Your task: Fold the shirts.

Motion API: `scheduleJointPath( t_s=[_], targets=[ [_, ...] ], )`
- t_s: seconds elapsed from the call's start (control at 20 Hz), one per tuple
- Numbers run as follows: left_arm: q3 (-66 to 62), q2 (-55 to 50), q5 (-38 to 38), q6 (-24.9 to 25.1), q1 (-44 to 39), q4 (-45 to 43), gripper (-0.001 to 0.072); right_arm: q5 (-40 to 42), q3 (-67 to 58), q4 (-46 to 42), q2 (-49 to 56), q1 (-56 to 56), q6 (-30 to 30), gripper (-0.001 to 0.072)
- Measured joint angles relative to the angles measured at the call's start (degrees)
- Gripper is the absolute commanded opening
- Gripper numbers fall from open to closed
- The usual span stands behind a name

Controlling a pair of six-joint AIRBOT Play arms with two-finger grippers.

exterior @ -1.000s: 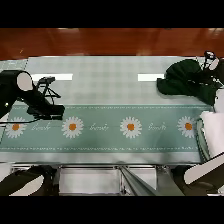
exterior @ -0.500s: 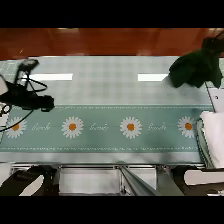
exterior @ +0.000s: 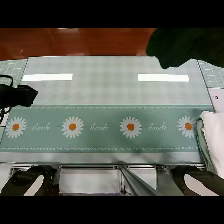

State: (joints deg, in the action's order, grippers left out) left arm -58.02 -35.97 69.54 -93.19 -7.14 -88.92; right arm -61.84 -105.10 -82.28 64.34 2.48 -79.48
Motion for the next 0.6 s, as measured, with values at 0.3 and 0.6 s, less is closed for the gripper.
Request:
scheduleJointPath(
  t_s=[0.3, 0.6],
  targets=[
    [2.6, 2.2, -0.1, 0.0, 0.0, 0.9, 0.0504, -12.1, 0.0, -2.0, -2.0, 15.1, -0.3, 0.0022],
    [3.1, 2.5, -0.7, 0.0, 0.0, 1.7, 0.0504, -23.6, 0.0, -3.2, 7.8, 29.8, -0.5, 0.0023]
  ],
)
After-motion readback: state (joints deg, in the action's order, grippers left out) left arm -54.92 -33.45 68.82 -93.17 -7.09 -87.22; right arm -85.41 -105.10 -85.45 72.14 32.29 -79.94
